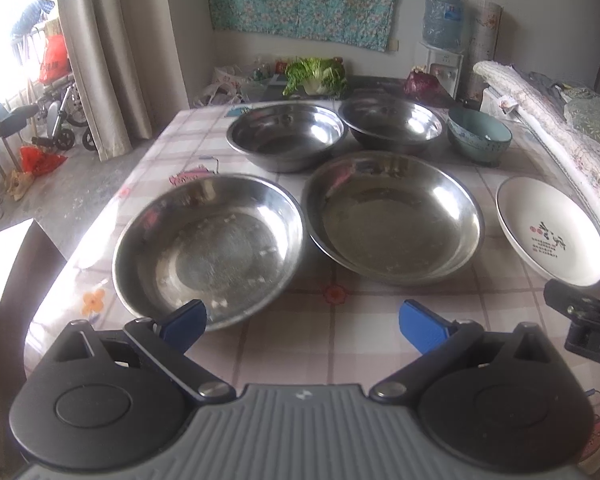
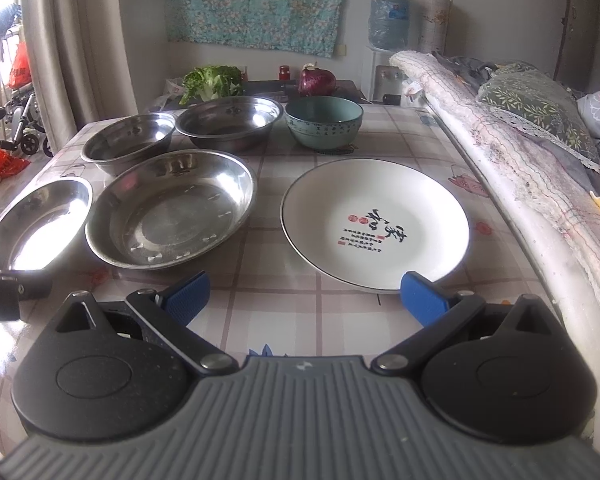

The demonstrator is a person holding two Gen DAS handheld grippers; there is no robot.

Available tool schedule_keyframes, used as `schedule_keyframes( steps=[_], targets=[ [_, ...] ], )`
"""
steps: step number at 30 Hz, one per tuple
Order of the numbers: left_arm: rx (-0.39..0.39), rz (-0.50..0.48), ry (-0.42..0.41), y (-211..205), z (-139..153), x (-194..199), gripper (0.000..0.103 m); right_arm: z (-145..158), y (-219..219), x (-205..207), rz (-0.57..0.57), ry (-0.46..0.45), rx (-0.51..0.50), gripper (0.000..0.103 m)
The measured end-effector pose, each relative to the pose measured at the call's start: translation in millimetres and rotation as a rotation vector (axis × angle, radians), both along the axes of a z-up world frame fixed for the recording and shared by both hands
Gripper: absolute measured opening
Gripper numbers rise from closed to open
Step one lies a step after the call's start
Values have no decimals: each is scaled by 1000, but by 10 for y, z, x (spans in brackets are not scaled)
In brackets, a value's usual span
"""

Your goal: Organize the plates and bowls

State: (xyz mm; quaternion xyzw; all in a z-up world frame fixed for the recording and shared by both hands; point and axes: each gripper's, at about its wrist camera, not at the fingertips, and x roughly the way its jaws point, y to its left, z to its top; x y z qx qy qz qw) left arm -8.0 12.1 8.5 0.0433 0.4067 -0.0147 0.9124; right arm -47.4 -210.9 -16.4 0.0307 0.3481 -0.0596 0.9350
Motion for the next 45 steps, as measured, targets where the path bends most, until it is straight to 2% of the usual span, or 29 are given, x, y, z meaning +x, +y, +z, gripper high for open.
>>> schedule_keyframes(
  steps=[7, 11, 14, 18, 20, 23, 27, 32, 34, 36, 38, 40, 42, 44, 45],
  targets=[
    [-33, -12, -30, 347, 174, 445, 103, 243, -68, 160, 147, -132, 160, 102],
    [-70, -62, -13, 487, 225, 831, 103, 419, -36, 514, 218, -161, 256, 102],
    [-86, -71, -34, 576, 207, 1067, 103, 511, 104, 886, 292, -181, 299, 102],
    [-17, -78, -67, 629, 158, 1440, 103, 521, 403, 1437, 378, -167, 345, 102],
    [9, -81, -110, 671, 144, 1627, 103, 466, 586, 1717, 410, -142, 350, 101],
    [-9, -91, -167, 770, 121, 1886, 101, 321, 847, 2131, 440, -83, 343, 93],
    [-76, -86, -156, 893, 67, 2243, 98, 95, 1111, 2529, 475, -3, 277, 83],
    [-47, -101, -95, 853, -84, 2630, 89, -198, 1112, 2855, 447, 100, 312, 64],
    [-1, -107, -54, 776, -161, 2753, 87, -266, 1079, 2935, 427, 127, 336, 57],
    [36, -108, -34, 710, -235, 2834, 82, -314, 1036, 2989, 414, 148, 362, 52],
    [61, -104, -3, 661, -306, 2917, 72, -353, 1033, 3036, 407, 160, 366, 46],
    [68, -98, 18, 655, -355, 2959, 67, -394, 1032, 3083, 403, 172, 362, 42],
    [76, -92, 39, 669, -405, 3004, 59, -411, 1030, 3123, 396, 180, 350, 34],
    [102, -82, 63, 691, -449, 3049, 46, -434, 1031, 3165, 394, 191, 349, 26],
    [110, -79, 75, 712, -468, 3062, 44, -450, 1021, 3190, 393, 196, 352, 26]
  ],
)
